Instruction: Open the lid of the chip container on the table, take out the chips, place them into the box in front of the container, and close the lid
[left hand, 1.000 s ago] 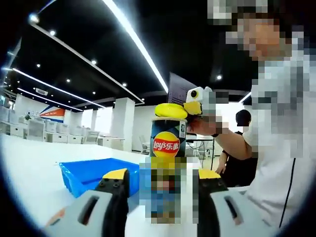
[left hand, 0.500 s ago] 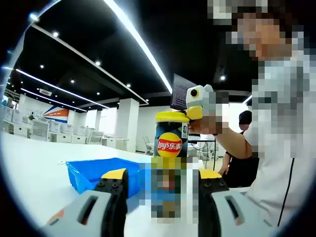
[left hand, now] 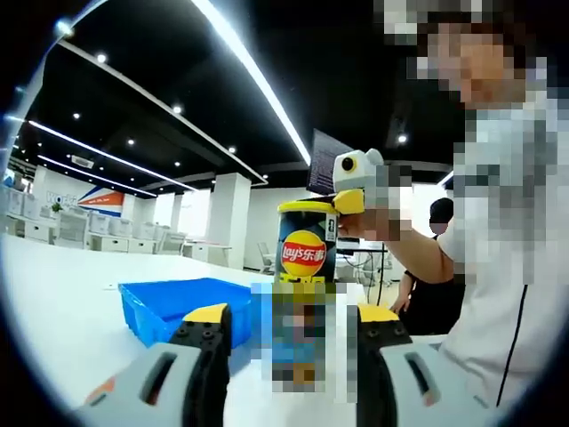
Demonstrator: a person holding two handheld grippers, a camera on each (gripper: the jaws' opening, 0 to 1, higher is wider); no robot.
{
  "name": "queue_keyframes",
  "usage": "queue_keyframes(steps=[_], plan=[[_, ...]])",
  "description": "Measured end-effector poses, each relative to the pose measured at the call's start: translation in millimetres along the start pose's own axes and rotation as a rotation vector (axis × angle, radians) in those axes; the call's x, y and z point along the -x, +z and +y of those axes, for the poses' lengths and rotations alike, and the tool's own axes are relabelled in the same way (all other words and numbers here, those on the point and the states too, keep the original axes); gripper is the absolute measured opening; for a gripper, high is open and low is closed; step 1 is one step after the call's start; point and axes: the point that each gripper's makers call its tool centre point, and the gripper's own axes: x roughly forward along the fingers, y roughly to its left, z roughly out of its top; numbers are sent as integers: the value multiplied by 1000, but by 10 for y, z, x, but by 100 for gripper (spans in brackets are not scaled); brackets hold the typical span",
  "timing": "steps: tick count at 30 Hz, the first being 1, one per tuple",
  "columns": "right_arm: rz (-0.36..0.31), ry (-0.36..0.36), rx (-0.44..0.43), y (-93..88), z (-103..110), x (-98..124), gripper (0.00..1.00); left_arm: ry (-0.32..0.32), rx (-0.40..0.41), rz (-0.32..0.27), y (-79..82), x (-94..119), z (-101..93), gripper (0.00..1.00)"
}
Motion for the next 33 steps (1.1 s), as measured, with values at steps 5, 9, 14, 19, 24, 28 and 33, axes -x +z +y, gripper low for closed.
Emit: queue_keyframes(steps=[5,9,14,19,24,28,33], plan=[[28,8,34,-66,32,-21,51,4,3,-6,19,7,32,55],[11,25,36,-54,69,-7,57,-4,21,8,6,7,37,56],[-22,25,33,-12,64,41,63,-14,13,33,22,-17,28,60],[-61,33,19,28,53,119,64,-35,-1,16,194,-55,-17,57],[-164,53,-1,176,46,266,63,-53,-28,-42,531,-116,-81,54],[-235,70,-27,260,-11,401,60,-60,-57,-82,907,-209,-155,48],[-265,80,-34,261,-86,449,41,-61,-46,-82,1232,-388,-145,28]])
